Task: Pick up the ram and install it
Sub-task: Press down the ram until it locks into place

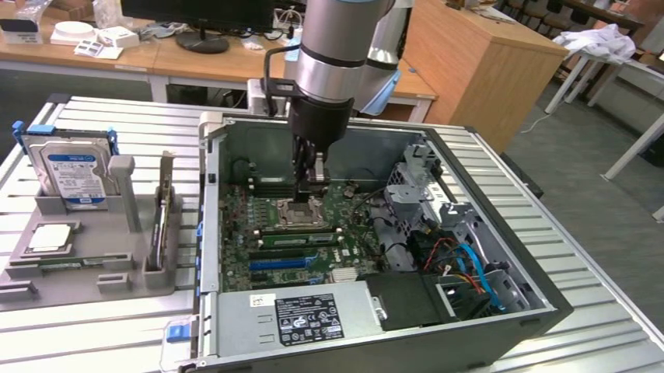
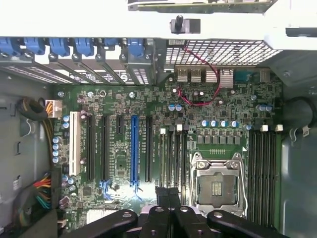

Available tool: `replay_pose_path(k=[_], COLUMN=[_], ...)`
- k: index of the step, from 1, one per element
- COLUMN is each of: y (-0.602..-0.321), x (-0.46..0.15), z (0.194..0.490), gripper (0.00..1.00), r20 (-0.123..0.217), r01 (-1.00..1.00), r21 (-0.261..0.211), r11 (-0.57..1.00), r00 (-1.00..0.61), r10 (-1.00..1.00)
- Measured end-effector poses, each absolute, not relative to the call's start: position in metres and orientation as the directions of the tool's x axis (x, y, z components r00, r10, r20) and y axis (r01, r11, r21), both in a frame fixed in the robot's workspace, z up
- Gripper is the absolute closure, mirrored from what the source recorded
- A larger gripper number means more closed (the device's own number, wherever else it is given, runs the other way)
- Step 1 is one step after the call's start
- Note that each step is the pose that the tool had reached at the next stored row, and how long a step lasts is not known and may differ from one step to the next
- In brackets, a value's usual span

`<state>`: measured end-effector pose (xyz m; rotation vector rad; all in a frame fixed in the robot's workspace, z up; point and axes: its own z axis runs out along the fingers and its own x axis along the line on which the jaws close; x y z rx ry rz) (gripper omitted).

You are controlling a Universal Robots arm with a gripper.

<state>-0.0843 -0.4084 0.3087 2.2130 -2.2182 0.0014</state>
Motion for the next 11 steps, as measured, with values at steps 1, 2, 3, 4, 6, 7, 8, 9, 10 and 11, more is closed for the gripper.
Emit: replay_pose_path(k=[1, 2, 3, 4, 6, 7, 8, 9, 10, 11], y=[-0.4084, -0.4084, -0.4084, -0.4084, -0.4084, -0.4084, -0.4084, -0.4084, -0.4084, -0.4084], x=[-0.0843, -0.0843, -0.0843, -0.0843, -0.0843, -0.0843, -0.0843, -0.0843, -0.0843, -0.0843], z=[0.3099, 0.3109, 0.312, 0.3131, 0.3154, 0.3163, 0.3172, 0.3181, 0.3189, 0.3197], gripper=[0.89, 0.89, 0.89, 0.89, 0.89, 0.89, 0.89, 0.89, 0.89, 0.89], r20=[0.006, 0.007, 0.007, 0.007, 0.007, 0.007, 0.007, 0.007, 0.007, 0.006], r01=[-1.0, -1.0, -1.0, -1.0, -1.0, -1.0, -1.0, -1.0, -1.0, -1.0], r21=[0.005, 0.005, 0.005, 0.005, 0.005, 0.005, 0.005, 0.005, 0.005, 0.005], r11=[0.002, 0.002, 0.002, 0.002, 0.002, 0.002, 0.002, 0.002, 0.002, 0.002], r00=[-0.002, -0.002, -0.002, -0.002, -0.002, -0.002, -0.002, -0.002, -0.002, -0.002], r10=[-1.0, -1.0, -1.0, -1.0, -1.0, -1.0, -1.0, -1.0, -1.0, -1.0])
